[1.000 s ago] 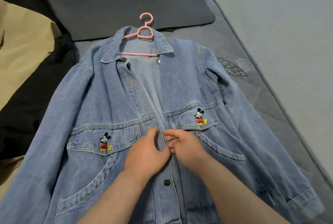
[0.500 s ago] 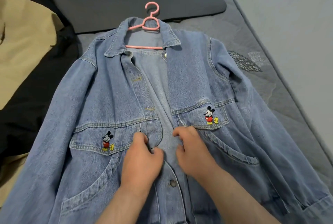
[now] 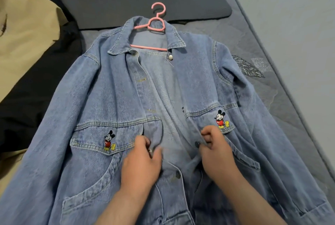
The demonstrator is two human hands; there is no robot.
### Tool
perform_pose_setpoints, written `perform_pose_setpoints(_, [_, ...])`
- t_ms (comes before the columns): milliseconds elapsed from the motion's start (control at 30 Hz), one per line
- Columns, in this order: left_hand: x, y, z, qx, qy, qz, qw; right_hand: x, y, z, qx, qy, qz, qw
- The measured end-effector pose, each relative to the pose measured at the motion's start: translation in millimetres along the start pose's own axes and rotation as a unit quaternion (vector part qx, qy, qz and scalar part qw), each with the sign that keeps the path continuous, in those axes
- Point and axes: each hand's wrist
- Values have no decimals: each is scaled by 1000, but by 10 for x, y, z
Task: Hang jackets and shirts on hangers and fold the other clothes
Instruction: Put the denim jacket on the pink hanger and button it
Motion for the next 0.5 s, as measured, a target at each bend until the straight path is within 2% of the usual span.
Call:
perform_pose_setpoints(100, [9,38,3,40,-24,11,999,-68,-13,-31,-143,-22,-77,986])
perform_pose_setpoints(167, [6,49,-5,42,-14,24,999,-119,32,-11,-260,-47,-126,956])
perform_pose_setpoints(233, [-14,67,-40,31,-1,29,999,-136,78,1,-327,-53,-150,932])
perform_pose_setpoints(367, [-34,97,-120,-10,28,-18,999,-89,-14,68,-335,-9,-118,935])
perform_pose_setpoints(467, [-39,76,-87,-15,44,-3,999,-49,-111,169,-354,43,-152,922])
perform_pose_setpoints(500, [-29,64,-55,-24,38,14,999,-56,-150,207,-332,40,-161,929])
Point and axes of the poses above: each hand's wrist, its own x-axis towards the middle knuckle, its own z-axis out of the palm, y = z × x, and after that the axes turned 8 degrees about x, right-handed
